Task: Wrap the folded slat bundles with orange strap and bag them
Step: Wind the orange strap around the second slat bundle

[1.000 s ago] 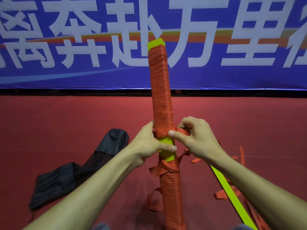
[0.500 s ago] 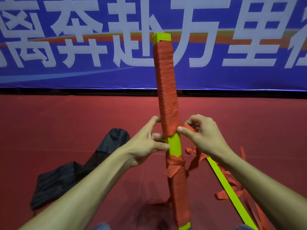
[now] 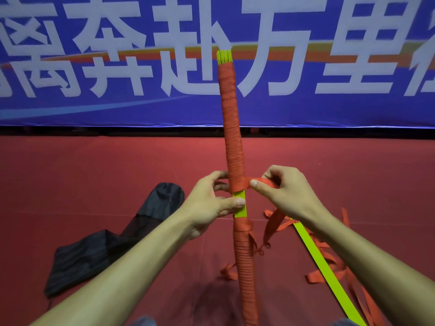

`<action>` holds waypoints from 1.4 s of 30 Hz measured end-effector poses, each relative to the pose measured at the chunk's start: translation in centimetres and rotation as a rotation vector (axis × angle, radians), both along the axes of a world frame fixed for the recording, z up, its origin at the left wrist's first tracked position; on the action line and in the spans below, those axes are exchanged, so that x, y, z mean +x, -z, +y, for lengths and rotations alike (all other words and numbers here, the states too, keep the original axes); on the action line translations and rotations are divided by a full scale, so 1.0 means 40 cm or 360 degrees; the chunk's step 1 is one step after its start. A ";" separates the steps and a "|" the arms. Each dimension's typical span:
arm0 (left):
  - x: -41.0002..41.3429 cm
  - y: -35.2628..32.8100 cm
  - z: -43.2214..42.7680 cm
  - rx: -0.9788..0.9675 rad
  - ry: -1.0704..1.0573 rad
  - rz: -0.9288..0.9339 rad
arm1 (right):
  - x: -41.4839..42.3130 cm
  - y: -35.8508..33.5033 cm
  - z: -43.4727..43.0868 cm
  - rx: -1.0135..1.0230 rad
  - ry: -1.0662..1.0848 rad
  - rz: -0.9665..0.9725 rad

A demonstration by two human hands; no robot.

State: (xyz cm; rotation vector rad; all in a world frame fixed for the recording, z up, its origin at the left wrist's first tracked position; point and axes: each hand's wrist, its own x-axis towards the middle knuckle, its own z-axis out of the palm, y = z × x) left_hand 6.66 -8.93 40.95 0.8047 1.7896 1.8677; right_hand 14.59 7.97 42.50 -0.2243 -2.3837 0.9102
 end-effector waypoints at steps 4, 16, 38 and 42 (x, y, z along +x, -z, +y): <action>0.002 0.005 0.011 -0.0017 -0.0088 0.0069 | 0.000 0.000 -0.017 -0.0045 -0.0078 0.0037; 0.009 -0.012 0.010 -0.0064 -0.0094 0.0205 | -0.001 -0.014 -0.044 0.0013 0.0061 0.0159; -0.003 -0.023 -0.009 -0.0045 0.0124 0.0055 | 0.004 -0.023 -0.037 0.0071 0.0153 0.0172; -0.016 -0.016 -0.017 0.0003 0.0257 0.0021 | 0.006 -0.027 -0.035 0.0062 0.0173 0.0197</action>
